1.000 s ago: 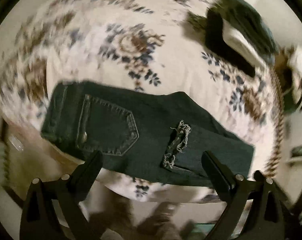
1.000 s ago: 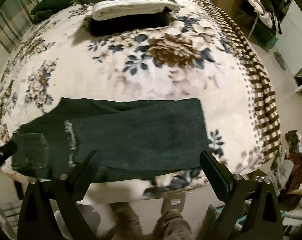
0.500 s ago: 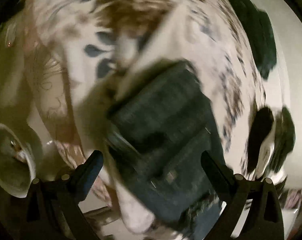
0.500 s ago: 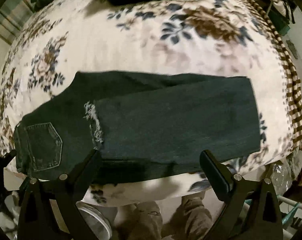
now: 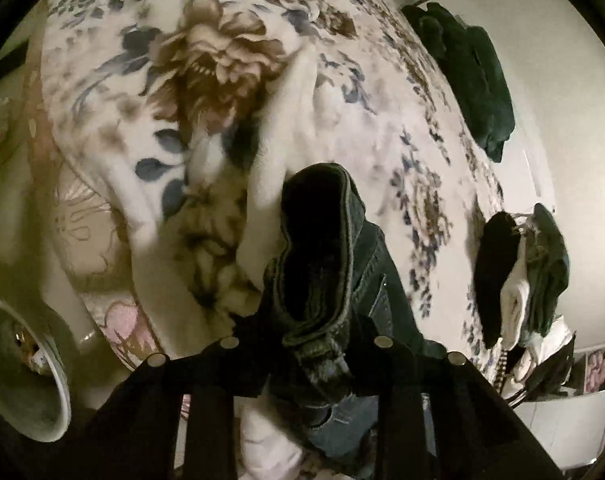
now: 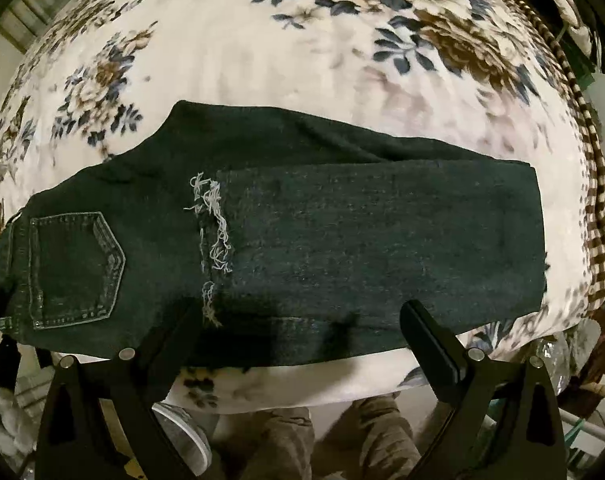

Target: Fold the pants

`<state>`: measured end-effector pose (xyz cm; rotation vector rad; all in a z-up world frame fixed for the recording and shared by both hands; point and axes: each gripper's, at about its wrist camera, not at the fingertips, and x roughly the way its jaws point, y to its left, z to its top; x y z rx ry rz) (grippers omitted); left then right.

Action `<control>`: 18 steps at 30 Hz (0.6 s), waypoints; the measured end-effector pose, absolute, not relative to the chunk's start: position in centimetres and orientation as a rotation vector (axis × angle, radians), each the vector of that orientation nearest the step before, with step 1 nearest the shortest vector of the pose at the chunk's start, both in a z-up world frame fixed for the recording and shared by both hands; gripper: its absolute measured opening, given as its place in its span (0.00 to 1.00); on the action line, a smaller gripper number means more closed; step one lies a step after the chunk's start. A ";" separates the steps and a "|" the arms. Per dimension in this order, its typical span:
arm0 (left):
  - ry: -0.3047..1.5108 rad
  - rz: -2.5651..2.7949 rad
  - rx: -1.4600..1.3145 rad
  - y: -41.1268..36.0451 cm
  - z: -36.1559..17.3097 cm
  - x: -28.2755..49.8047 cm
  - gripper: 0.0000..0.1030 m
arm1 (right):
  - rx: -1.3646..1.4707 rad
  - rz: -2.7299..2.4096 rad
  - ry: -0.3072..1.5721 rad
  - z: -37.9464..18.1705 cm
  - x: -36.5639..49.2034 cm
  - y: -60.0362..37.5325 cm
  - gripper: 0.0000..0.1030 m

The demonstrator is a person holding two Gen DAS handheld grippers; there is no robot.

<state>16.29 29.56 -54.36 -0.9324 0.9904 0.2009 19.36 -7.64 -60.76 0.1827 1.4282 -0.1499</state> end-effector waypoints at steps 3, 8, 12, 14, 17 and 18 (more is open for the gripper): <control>1.043 0.238 -1.009 31.1 -57.9 17.3 0.39 | 0.185 -0.145 1.427 -60.7 19.4 -7.5 0.98; 0.982 0.244 -1.018 31.3 -57.5 17.0 0.25 | 0.167 -0.135 1.424 -60.4 19.8 -7.2 0.98; 0.942 0.227 -0.835 28.0 -52.0 16.1 0.21 | 0.178 -0.138 1.426 -60.4 19.7 -7.8 0.98; 0.924 0.216 -0.798 26.9 -50.2 15.7 0.21 | 0.198 -0.138 1.425 -60.4 19.3 -8.4 0.98; 0.919 0.220 -0.750 25.4 -47.8 15.6 0.21 | 0.224 -0.139 1.413 -60.1 18.6 -9.5 0.98; 0.923 0.222 -0.745 25.0 -47.3 15.7 0.21 | 0.231 -0.138 1.412 -60.0 18.4 -9.9 0.98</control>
